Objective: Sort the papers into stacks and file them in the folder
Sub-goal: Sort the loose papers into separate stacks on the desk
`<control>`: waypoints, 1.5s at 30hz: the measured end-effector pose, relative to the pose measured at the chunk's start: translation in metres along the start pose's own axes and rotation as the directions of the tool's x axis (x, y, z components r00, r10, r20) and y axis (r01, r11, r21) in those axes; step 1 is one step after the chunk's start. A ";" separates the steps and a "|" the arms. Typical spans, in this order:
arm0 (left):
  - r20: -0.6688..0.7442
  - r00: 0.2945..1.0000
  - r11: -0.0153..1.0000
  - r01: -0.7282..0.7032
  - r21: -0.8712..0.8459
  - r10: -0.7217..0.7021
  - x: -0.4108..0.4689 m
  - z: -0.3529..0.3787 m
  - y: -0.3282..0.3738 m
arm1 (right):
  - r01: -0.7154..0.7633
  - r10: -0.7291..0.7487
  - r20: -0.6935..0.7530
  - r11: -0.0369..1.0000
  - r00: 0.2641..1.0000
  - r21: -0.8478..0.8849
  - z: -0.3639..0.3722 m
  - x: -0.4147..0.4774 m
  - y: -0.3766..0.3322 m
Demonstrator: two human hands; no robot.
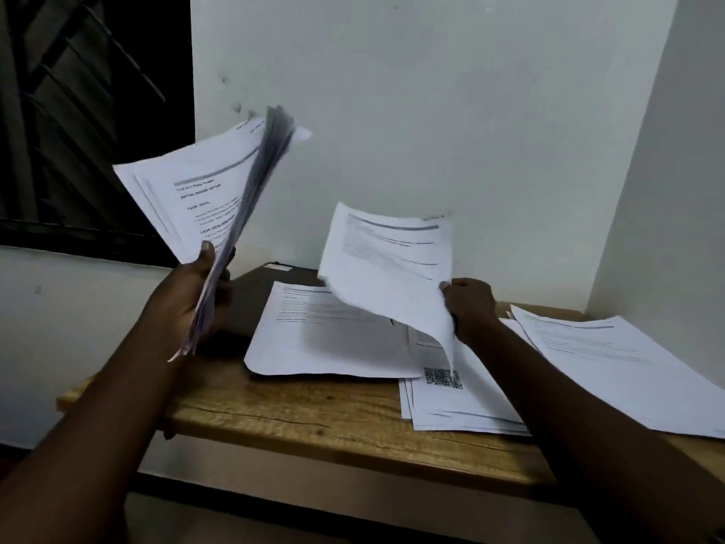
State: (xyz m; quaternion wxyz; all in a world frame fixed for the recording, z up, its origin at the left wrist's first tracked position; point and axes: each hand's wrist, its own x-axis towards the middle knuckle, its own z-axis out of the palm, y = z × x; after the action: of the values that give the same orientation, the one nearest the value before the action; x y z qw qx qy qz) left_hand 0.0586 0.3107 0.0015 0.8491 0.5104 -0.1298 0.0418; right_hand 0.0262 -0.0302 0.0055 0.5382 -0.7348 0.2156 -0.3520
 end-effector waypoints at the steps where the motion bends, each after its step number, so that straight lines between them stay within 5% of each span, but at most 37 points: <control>1: 0.008 1.000 1.000 -0.019 -0.005 0.019 -0.006 0.004 0.003 | -0.009 0.009 0.017 1.000 1.000 0.010 0.005 -0.001 0.000; 15: 0.192 0.978 0.940 0.144 -0.310 -0.086 0.006 0.029 -0.019 | 0.060 -0.065 -0.048 0.994 0.997 -0.087 -0.041 0.008 -0.008; 29: 0.210 0.971 0.949 0.165 -0.268 -0.110 -0.004 0.032 -0.022 | 0.098 0.017 0.297 0.925 0.955 -0.367 0.036 -0.021 0.000; 35: 0.051 0.990 0.986 0.133 -0.101 -0.128 -0.002 0.034 -0.030 | 0.170 -0.024 0.438 0.940 0.899 -0.297 0.037 -0.023 -0.001; 39: 0.040 0.998 0.998 0.058 -0.003 -0.058 -0.011 0.048 -0.031 | 0.051 -0.036 0.424 0.998 0.905 -0.024 0.003 -0.024 -0.018; 42: 0.057 0.998 1.000 0.012 0.022 -0.013 -0.019 0.061 -0.030 | -0.242 0.029 0.564 0.921 0.825 0.306 -0.024 -0.015 -0.032; 45: 0.089 0.996 0.999 0.013 0.049 -0.017 -0.022 0.073 -0.028 | -0.129 -0.075 0.616 0.951 0.784 0.280 -0.036 -0.015 -0.035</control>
State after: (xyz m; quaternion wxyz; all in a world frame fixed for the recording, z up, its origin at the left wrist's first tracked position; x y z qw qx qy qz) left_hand 0.0303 0.2344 0.0041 0.8302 0.5330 -0.1626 0.0157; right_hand -0.0126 -0.0318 0.0402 0.6915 -0.7133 -0.0196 -0.1126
